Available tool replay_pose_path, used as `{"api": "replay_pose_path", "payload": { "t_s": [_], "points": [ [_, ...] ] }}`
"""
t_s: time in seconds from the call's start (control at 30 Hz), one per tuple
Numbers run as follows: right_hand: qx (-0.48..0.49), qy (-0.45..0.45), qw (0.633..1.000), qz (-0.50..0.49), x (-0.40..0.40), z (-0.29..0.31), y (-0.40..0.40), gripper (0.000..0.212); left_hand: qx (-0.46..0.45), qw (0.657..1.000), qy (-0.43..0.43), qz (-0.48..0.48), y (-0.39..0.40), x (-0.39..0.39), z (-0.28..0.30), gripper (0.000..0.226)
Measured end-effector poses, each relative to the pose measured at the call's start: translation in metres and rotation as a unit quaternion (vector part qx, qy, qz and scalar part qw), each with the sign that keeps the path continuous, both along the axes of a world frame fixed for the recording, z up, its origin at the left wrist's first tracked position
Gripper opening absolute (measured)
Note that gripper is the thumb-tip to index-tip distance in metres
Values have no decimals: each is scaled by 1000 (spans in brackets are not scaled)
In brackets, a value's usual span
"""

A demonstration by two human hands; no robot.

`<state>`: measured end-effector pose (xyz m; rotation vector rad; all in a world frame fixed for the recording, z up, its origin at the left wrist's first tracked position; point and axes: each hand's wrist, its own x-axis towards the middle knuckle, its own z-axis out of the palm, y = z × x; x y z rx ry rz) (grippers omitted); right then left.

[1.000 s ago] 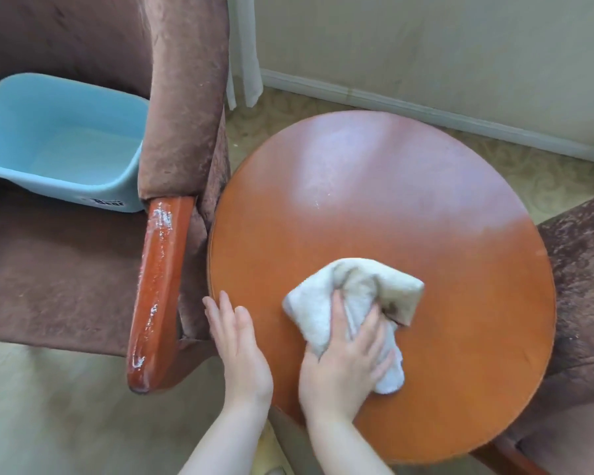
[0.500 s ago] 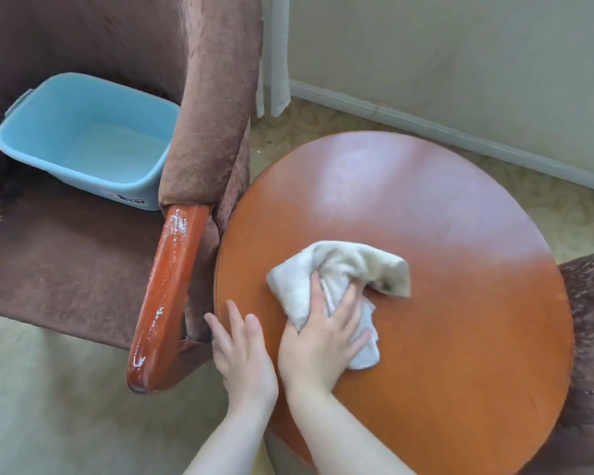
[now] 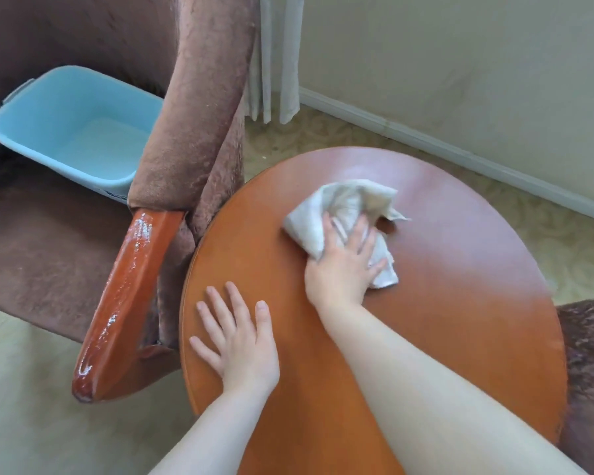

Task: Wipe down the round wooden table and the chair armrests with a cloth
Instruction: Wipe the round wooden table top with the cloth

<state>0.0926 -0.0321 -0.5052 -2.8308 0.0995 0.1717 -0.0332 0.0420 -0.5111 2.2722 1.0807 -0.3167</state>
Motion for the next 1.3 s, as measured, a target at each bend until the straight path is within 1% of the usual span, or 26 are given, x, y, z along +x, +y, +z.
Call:
{"api": "replay_pose_path", "payload": {
  "t_s": [0.03, 0.1, 0.17, 0.2, 0.23, 0.27, 0.33, 0.4, 0.47, 0.53, 0.6, 0.67, 0.73, 0.77, 0.8, 0.83, 0.87, 0.9, 0.93, 1.0, 1.07, 1.1, 1.2, 1.23, 1.27, 1.3],
  "points": [
    [-17, -29, 984, 177, -23, -2, -7, 75, -5, 1000, -12, 13, 0, 0, -1, 68],
    [-37, -71, 863, 498, -36, -4, -52, 79, -24, 998, -53, 35, 1, -3, 0, 68],
    [-77, -75, 735, 669, 0, 4, -111, 71, -61, 992, -104, 43, 0, -9, 5, 74],
    [-96, -84, 720, 682, 25, 9, -136, 66, -79, 987, -129, 51, -1, -12, 8, 75],
    [-102, -86, 754, 643, 49, 11, -150, 65, -92, 983, -149, 61, -2, -12, 11, 73],
    [-92, -70, 828, 549, 66, 11, -151, 67, -98, 980, -162, 68, -4, -12, 14, 73],
    [-65, -69, 970, 224, 81, 2, -107, 71, -90, 977, -177, 79, -5, -12, 16, 72],
    [-27, -9, 998, -50, 84, 1, -28, 66, -86, 971, -198, 100, -5, -15, 16, 72],
    [-2, 20, 999, -50, 71, 2, 34, 66, -98, 960, -232, 119, -1, -18, 17, 76],
    [-15, -36, 988, 147, 28, -6, 52, 66, -115, 950, -258, 134, 2, -19, 19, 81],
    [-10, -87, 909, 409, -25, -12, 21, 68, -134, 941, -275, 144, 4, -22, 19, 80],
    [-21, -97, 760, 642, -29, -3, -33, 71, -156, 935, -276, 161, 7, -24, 19, 75],
    [-69, -120, 624, 769, 18, 5, -85, 64, -161, 938, -267, 154, 10, -27, 20, 72],
    [-93, -125, 624, 766, 43, 10, -102, 60, -144, 945, -258, 141, 10, -27, 20, 71],
    [-101, -104, 693, 706, 58, 13, -110, 59, -116, 956, -241, 124, 10, -27, 18, 70],
    [-84, -86, 802, 585, 63, 11, -108, 60, -81, 967, -215, 105, 9, -25, 15, 69],
    [-52, -88, 909, 403, 58, 5, -93, 64, -43, 979, -181, 88, 8, -23, 13, 67],
    [-14, -85, 977, 197, 43, 0, -69, 66, -6, 987, -142, 75, 6, -20, 11, 63],
    [20, -63, 997, 39, 22, -2, -42, 66, 23, 991, -108, 70, 4, -16, 9, 61],
    [44, -65, 996, -34, -34, -5, -9, 66, 32, 992, -88, 82, 5, -8, 9, 58],
    [42, -96, 982, 159, -87, -10, -28, 70, -5, 985, -127, 120, 14, -1, 11, 55],
    [24, -107, 946, 304, -108, -15, -57, 72, -26, 979, -148, 138, 22, -1, 13, 55],
    [-62, -72, 760, 642, -89, 0, -162, 73, -70, 975, -170, 120, 44, -12, 18, 55],
    [-86, -77, 756, 644, -72, 6, -186, 72, -83, 978, -160, 102, 49, -17, 20, 54],
    [-80, -76, 814, 570, -60, 10, -201, 68, -93, 982, -144, 83, 53, -22, 22, 52],
    [-50, -82, 903, 418, -55, 11, -204, 64, -102, 984, -127, 71, 53, -27, 23, 52]
  ]
}}
